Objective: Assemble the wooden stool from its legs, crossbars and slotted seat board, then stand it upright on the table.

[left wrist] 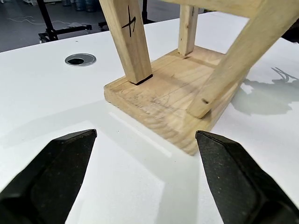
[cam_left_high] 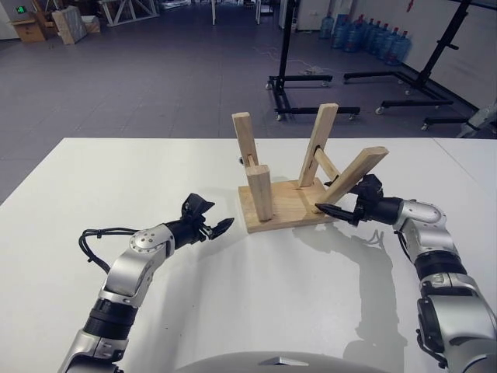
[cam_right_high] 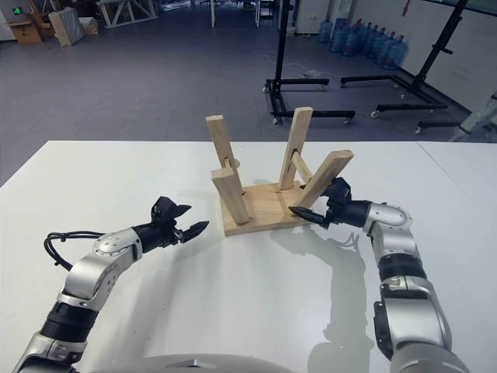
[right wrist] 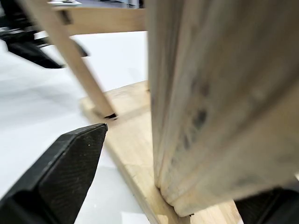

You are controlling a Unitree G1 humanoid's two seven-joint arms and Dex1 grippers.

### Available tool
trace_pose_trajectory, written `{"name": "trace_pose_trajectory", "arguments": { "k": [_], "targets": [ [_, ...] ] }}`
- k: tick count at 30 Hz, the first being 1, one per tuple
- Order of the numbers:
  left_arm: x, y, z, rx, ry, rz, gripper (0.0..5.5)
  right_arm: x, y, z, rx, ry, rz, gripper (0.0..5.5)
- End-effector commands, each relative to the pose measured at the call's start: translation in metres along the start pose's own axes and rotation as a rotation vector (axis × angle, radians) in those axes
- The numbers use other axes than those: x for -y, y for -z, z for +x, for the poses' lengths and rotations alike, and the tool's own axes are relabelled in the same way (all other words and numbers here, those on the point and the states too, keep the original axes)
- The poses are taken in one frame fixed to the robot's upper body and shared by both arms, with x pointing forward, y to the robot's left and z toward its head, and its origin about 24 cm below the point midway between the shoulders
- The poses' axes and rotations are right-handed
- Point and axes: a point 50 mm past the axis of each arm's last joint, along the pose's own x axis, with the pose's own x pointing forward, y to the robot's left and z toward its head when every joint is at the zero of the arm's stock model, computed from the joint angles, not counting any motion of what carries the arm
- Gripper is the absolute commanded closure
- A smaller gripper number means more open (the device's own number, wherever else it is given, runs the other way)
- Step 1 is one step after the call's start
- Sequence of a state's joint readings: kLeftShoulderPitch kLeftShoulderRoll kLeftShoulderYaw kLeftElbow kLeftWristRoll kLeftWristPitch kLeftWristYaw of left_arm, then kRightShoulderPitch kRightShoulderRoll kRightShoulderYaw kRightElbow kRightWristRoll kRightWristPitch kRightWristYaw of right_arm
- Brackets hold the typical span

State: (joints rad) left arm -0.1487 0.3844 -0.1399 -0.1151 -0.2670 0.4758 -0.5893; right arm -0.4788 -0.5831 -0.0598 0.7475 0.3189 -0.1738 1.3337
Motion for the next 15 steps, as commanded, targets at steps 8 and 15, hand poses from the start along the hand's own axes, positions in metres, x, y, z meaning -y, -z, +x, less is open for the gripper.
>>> {"name": "trace_pose_trajectory", "arguments": {
  "k": [8, 15],
  "targets": [
    [-0.007, -0.016, -0.014, 0.111, 0.123, 0.074, 1.61, -0.029, 0.018, 0.013, -0.044, -0.080, 0.052, 1.48],
    [-0.019, -0.031, 0.005, 0.104, 0.486, 0.180, 1.61, -0.023, 0.016, 0.019, -0.073, -0.078, 0.022, 1.48]
  ]
}}
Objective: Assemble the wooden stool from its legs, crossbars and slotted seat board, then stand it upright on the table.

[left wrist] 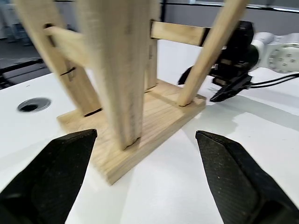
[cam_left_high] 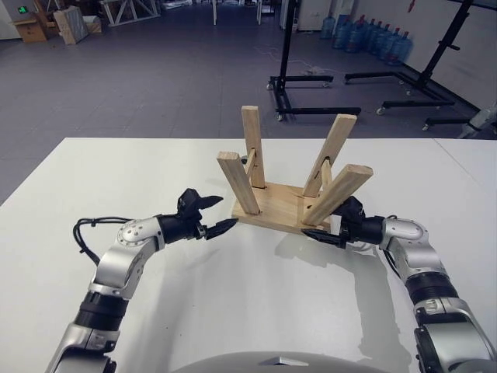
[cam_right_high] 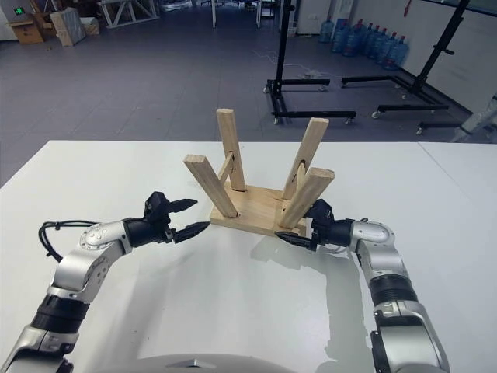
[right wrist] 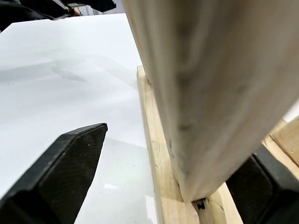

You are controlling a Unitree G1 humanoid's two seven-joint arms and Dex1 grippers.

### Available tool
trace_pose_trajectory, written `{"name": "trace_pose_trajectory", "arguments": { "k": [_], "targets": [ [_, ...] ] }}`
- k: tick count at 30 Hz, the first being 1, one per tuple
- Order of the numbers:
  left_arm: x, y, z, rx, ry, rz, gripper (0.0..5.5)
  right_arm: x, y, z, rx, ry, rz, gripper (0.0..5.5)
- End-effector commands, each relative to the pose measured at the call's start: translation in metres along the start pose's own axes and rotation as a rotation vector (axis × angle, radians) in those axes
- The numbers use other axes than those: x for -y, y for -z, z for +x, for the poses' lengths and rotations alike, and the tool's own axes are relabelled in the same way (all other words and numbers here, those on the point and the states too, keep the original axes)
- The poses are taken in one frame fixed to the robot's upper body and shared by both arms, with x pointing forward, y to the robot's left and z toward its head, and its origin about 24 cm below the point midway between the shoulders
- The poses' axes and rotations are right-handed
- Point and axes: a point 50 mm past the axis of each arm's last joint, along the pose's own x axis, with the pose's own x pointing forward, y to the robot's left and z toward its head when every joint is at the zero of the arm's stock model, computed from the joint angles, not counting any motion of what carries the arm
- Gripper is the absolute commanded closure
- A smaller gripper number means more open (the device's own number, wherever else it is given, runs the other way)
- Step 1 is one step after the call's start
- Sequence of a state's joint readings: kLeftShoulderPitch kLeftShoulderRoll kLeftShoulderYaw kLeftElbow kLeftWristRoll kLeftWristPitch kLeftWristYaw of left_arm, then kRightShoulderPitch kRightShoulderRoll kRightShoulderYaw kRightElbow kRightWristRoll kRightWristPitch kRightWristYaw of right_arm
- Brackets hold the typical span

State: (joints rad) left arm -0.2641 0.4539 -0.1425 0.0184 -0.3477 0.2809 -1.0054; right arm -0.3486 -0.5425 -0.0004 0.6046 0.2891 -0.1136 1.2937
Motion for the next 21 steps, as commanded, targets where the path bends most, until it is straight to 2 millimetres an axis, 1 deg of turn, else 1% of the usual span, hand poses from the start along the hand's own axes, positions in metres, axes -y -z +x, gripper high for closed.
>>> {"name": "trace_pose_trajectory", "arguments": {
  "k": [1, 4, 6, 9, 11, 16, 19, 21],
  "targets": [
    [-0.024, -0.005, 0.003, -0.020, 0.091, 0.062, 1.61, 0.008, -0.010, 0.006, -0.013, -0.016, -0.040, 1.48],
    [-0.044, -0.003, 0.006, -0.044, 0.040, 0.094, 1.61, 0.010, -0.010, 0.008, -0.029, -0.029, -0.051, 1.48],
    [-0.054, 0.002, 0.004, -0.086, 0.026, 0.121, 1.61, 0.010, -0.010, 0.004, -0.038, -0.028, -0.060, 1.48],
    [-0.061, 0.008, 0.002, -0.112, 0.015, 0.137, 1.61, 0.012, -0.012, 0.003, -0.039, -0.031, -0.069, 1.48],
    [-0.065, 0.008, 0.005, -0.099, -0.002, 0.135, 1.61, 0.014, -0.013, 0.002, -0.044, -0.030, -0.077, 1.48],
    [-0.065, 0.000, 0.021, -0.027, 0.033, 0.145, 1.61, 0.019, -0.018, -0.005, -0.030, -0.005, -0.092, 1.48],
    [-0.061, 0.001, 0.027, -0.014, 0.081, 0.141, 1.61, 0.021, -0.019, -0.006, -0.032, -0.002, -0.101, 1.48],
    [-0.061, 0.002, 0.028, -0.014, 0.079, 0.127, 1.61, 0.022, -0.020, -0.006, -0.030, -0.006, -0.104, 1.48]
  ]
}}
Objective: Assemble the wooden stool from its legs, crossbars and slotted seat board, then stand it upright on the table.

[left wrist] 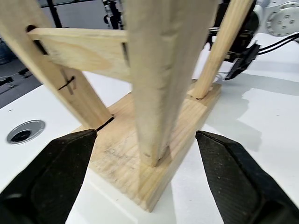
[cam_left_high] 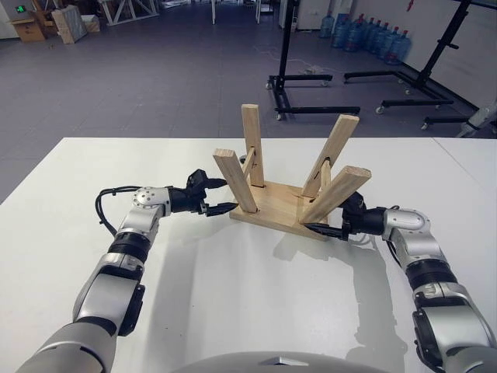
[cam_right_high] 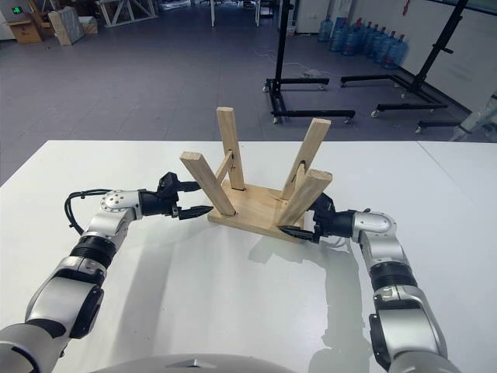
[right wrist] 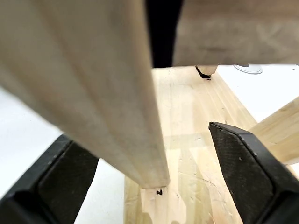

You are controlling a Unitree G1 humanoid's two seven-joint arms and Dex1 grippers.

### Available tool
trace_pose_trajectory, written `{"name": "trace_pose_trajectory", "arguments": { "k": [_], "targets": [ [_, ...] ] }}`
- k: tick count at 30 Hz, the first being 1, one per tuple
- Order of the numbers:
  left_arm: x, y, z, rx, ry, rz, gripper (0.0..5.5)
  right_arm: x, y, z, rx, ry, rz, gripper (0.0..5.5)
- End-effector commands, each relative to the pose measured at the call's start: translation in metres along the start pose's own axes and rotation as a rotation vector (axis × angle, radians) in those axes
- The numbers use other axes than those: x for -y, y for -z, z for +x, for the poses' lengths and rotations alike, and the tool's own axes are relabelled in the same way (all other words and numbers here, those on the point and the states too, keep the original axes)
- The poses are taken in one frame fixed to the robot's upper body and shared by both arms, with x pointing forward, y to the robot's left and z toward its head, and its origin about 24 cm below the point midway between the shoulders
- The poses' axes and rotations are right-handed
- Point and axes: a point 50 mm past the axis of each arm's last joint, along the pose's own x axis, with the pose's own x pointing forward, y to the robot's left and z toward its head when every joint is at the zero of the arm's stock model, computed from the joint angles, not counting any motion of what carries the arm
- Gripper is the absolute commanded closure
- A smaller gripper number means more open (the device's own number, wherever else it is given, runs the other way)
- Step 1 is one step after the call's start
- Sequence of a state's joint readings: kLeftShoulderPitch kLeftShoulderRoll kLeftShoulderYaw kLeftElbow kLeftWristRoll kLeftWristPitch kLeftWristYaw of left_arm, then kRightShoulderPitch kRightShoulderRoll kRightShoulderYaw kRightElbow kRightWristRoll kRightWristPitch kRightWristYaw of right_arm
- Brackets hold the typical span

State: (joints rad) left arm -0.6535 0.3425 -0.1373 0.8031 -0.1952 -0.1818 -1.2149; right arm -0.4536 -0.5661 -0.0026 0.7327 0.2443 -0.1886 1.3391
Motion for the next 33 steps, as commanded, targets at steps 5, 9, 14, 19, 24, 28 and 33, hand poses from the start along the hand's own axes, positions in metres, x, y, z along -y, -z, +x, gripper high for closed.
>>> {"name": "trace_pose_trajectory", "arguments": {
  "k": [5, 9, 14, 19, 24, 28, 33],
  "targets": [
    [-0.005, -0.001, 0.002, -0.004, -0.012, -0.003, 2.40, 0.004, -0.005, 0.001, 0.007, -0.001, -0.033, 2.41],
    [-0.006, -0.003, 0.004, 0.008, -0.006, 0.008, 2.94, 0.003, -0.005, 0.002, 0.016, -0.006, -0.033, 3.06],
    [-0.002, -0.006, 0.009, 0.043, 0.035, 0.002, 3.64, 0.003, -0.003, 0.003, 0.015, -0.013, -0.032, 3.88],
    [0.004, -0.006, 0.008, 0.068, 0.097, -0.021, 4.17, 0.002, -0.004, 0.003, 0.019, -0.027, -0.039, 4.36],
    [0.013, -0.008, 0.000, 0.118, 0.154, -0.074, 4.25, -0.001, -0.007, 0.004, 0.047, -0.062, -0.044, 4.36],
    [0.026, -0.005, -0.008, 0.115, 0.227, -0.116, 4.30, -0.004, -0.009, 0.005, 0.072, -0.101, -0.022, 4.36],
    [0.047, -0.012, -0.026, 0.164, 0.278, -0.223, 4.46, -0.022, -0.014, -0.003, 0.011, -0.306, 0.149, 4.37]
  ]
}}
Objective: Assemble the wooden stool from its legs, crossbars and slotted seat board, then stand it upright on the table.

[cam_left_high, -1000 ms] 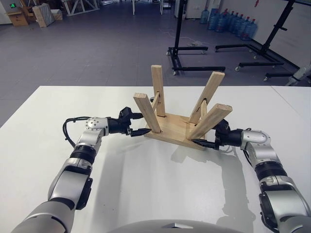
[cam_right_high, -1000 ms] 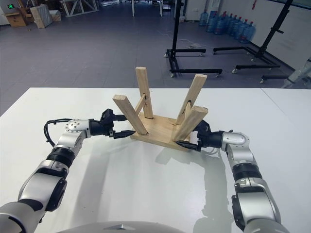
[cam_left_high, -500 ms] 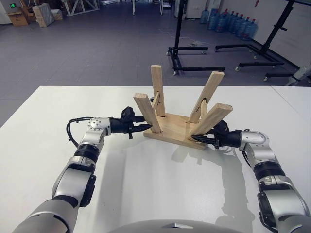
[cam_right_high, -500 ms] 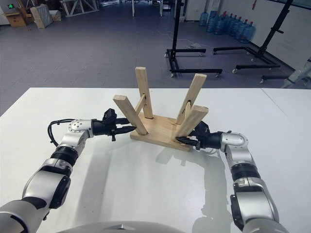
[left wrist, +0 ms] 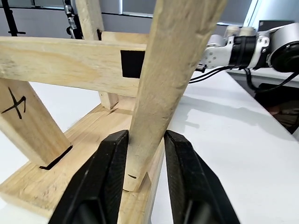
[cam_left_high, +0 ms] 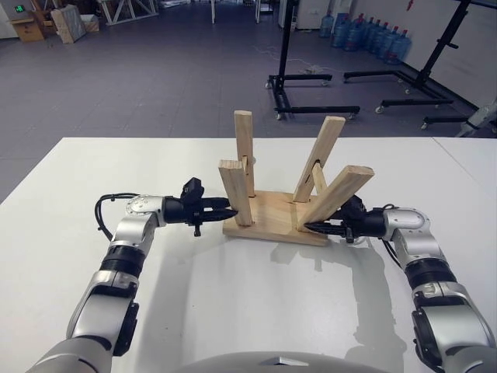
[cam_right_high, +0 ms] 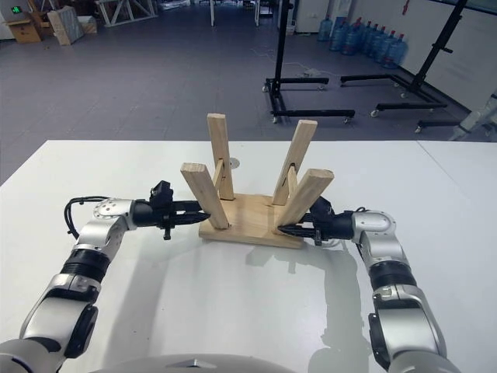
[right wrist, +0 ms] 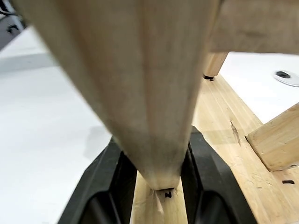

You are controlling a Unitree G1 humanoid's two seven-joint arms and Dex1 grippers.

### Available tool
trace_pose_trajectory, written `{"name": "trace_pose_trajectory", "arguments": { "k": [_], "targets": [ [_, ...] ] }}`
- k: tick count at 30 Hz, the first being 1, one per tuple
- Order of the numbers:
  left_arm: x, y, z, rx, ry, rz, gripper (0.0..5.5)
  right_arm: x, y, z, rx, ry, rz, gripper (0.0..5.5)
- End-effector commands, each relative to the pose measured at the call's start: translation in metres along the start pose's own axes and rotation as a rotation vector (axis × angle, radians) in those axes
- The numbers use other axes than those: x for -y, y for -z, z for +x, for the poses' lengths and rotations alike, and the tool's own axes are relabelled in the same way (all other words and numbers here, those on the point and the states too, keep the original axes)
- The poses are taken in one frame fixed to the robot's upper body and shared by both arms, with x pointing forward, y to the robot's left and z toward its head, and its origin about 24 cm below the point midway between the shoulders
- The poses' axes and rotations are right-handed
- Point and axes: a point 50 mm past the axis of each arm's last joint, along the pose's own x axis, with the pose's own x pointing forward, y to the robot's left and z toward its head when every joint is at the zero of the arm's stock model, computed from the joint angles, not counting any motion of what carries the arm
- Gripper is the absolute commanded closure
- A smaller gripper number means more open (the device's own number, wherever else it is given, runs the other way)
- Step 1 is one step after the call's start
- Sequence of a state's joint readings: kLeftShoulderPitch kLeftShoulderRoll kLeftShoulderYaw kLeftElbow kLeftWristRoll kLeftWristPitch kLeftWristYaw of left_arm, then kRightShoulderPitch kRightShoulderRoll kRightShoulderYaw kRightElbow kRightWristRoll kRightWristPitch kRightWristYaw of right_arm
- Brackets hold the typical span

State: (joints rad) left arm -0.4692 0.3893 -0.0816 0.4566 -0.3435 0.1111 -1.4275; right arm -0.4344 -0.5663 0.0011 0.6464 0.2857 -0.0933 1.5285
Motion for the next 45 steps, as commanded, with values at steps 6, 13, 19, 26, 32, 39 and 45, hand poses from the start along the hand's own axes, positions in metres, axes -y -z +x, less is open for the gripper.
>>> {"name": "trace_pose_trajectory", "arguments": {
  "k": [6, 13, 19, 26, 32, 39, 45],
  "targets": [
    [0.076, -0.017, -0.013, 0.180, 0.113, -0.390, 4.53, -0.060, -0.016, -0.015, -0.160, -0.287, 0.453, 4.39],
    [0.101, -0.026, -0.045, 0.125, 0.025, -0.716, 4.53, -0.079, -0.035, -0.022, -0.284, -0.375, 0.837, 4.40],
    [0.112, -0.003, -0.062, -0.015, -0.071, -0.806, 4.58, -0.076, -0.024, 0.003, -0.353, -0.425, 0.930, 4.40],
    [0.078, 0.016, -0.055, -0.109, -0.155, -0.788, 4.04, -0.062, -0.019, 0.023, -0.339, -0.446, 0.975, 4.48],
    [0.048, 0.009, -0.063, -0.063, -0.234, -0.723, 3.05, -0.054, -0.018, 0.025, -0.267, -0.371, 0.913, 3.38],
    [0.025, -0.006, -0.073, 0.020, -0.280, -0.640, 1.81, -0.043, -0.024, -0.001, -0.179, -0.257, 0.884, 1.97],
    [0.034, -0.012, -0.089, 0.023, -0.316, -0.498, 1.66, -0.014, -0.055, -0.019, -0.073, -0.175, 0.804, 1.97]
  ]
}}
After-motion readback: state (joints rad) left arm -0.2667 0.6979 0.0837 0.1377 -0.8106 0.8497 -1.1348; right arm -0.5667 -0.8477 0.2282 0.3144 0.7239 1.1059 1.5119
